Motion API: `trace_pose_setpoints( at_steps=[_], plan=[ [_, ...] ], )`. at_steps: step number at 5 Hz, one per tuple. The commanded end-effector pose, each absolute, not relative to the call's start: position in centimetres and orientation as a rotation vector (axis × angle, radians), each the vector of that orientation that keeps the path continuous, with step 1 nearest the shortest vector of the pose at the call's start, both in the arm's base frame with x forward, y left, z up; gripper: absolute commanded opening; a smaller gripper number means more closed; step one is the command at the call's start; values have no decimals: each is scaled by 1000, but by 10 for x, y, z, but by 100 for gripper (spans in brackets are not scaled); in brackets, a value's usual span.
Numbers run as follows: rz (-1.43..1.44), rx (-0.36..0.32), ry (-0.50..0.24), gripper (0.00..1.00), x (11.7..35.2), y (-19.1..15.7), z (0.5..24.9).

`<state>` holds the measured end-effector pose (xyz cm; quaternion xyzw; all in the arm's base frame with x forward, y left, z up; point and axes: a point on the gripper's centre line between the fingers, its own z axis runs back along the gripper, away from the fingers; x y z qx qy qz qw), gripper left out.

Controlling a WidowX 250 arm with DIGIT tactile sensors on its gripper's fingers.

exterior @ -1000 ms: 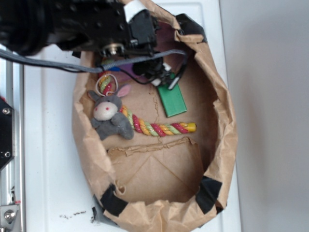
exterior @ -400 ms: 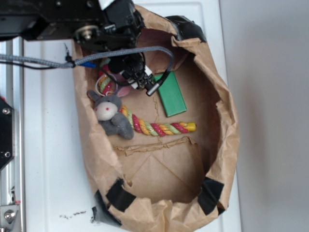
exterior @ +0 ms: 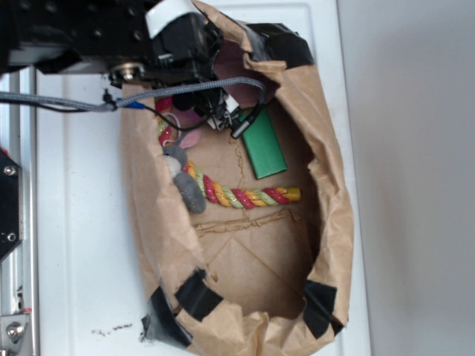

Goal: Grab the multicolored rope.

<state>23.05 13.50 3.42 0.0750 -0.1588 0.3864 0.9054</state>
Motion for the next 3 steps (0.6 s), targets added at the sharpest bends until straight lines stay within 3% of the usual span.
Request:
trace_pose_setpoints(
  at_steps=[1, 3],
  plan=[
    [903, 122, -325, 100, 216, 163, 23],
    [898, 107, -264, 100, 227, 151, 37]
  ],
)
